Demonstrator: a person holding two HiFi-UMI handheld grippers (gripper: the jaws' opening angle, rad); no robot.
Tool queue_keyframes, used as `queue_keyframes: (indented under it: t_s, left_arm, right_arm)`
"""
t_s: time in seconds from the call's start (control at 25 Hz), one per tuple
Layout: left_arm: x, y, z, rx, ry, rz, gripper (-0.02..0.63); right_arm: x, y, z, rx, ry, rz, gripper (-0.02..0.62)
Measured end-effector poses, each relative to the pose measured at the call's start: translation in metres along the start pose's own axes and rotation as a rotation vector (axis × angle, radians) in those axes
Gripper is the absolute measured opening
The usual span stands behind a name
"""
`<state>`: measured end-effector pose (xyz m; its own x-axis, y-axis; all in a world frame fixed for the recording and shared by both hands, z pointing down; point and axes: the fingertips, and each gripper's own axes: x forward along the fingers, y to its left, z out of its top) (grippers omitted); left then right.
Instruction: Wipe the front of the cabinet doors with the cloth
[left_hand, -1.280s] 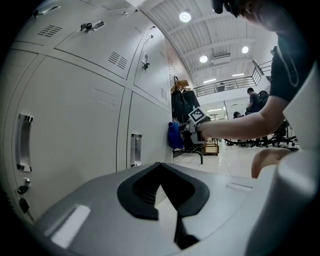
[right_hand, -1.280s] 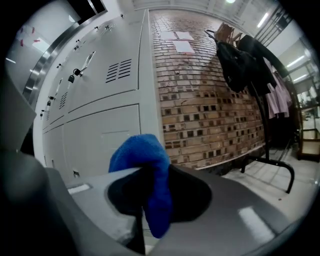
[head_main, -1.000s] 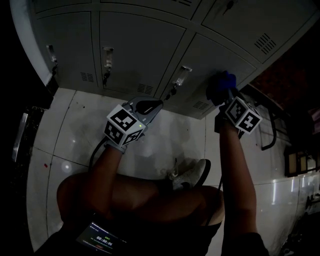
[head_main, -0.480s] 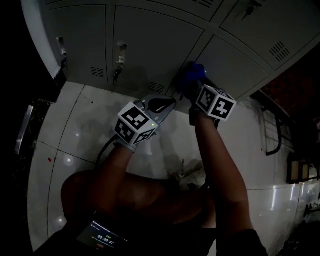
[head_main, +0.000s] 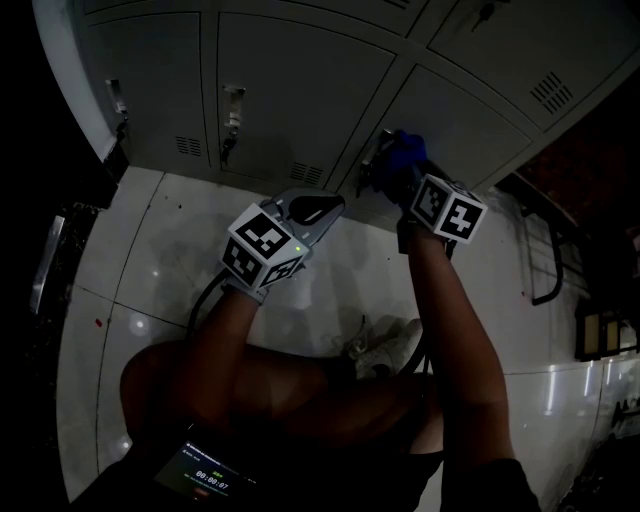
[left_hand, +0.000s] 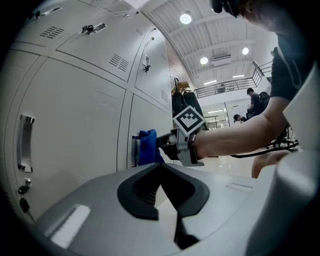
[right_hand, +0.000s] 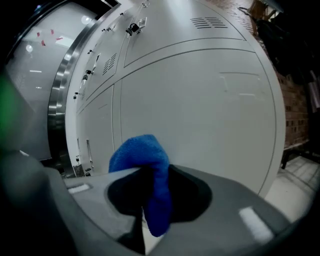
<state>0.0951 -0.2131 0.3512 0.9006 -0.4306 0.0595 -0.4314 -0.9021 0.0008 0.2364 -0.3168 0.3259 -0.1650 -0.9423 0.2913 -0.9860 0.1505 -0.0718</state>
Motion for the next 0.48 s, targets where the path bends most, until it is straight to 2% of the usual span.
queue_keyframes:
  t_s: [0.2, 0.36, 0.48]
  left_arm:
    - [0.002, -0.001, -0.001, 0.006, 0.005, -0.004, 0.002]
    - [0.002, -0.001, -0.003, 0.006, 0.01, -0.004, 0.001]
    - [0.003, -0.003, -0.004, 0.009, 0.015, -0.007, 0.001]
  right_arm:
    - [-0.013, -0.035, -0.003, 0.002, 0.003, -0.051, 0.077]
    - [-0.029, -0.079, -0.01, 0.052, -0.001, -0.12, 0.077]
    - [-0.043, -0.114, -0.018, 0.134, 0.007, -0.177, 0.077]
